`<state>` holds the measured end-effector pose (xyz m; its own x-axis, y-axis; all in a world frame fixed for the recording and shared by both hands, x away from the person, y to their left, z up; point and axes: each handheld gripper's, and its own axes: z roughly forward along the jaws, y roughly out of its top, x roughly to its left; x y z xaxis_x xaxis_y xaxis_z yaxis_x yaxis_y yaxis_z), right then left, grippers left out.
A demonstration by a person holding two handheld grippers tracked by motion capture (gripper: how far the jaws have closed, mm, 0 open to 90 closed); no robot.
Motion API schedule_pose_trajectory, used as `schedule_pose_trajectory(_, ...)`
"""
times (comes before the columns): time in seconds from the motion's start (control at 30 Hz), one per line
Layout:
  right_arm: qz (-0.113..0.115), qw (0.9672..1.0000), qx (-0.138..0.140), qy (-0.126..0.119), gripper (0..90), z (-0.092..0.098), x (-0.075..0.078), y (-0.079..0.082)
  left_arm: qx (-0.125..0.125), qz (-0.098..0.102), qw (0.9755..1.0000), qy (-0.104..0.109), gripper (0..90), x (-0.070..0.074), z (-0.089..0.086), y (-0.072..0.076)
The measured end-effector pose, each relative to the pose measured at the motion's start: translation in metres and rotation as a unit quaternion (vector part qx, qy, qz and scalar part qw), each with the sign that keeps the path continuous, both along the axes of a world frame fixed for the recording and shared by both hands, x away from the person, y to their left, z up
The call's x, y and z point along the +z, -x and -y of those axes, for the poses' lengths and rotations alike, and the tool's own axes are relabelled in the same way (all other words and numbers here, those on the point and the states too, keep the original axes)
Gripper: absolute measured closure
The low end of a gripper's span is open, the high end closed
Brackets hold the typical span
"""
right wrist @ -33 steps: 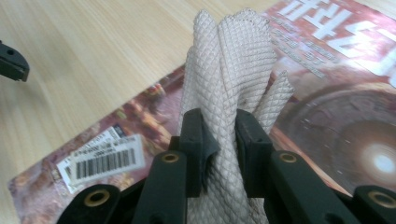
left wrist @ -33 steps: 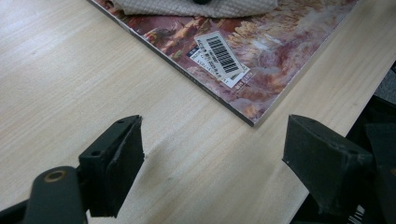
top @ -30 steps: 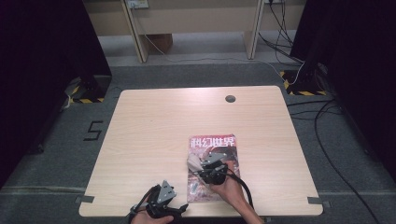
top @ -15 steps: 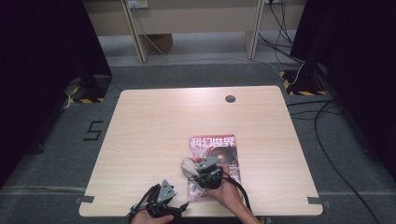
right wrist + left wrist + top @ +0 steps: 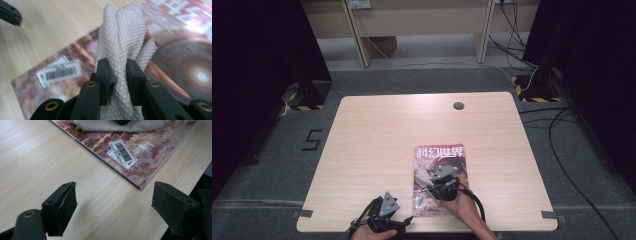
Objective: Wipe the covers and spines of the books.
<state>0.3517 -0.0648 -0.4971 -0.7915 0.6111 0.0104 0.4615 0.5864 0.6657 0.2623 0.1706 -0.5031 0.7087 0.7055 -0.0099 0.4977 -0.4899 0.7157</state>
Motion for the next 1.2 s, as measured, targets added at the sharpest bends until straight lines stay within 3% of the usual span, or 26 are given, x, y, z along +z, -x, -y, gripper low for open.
schedule_pose_trajectory(0.3,-0.01,0.9986,-0.052,-0.003,75.0,0.051,0.002,0.001,0.0,0.0,1.0,0.001,19.4,0.0,0.0,0.0)
schedule_pose_trajectory(0.57,-0.012,0.9954,-0.094,-0.01,75.0,0.09,0.002,0.005,-0.002,0.001,1.0,0.0,19.4,0.001,0.0,-0.001)
schedule_pose_trajectory(1.2,0.003,0.9949,-0.101,0.007,74.9,0.087,0.003,0.0,-0.005,0.002,1.0,-0.003,19.4,0.0,0.001,0.0)
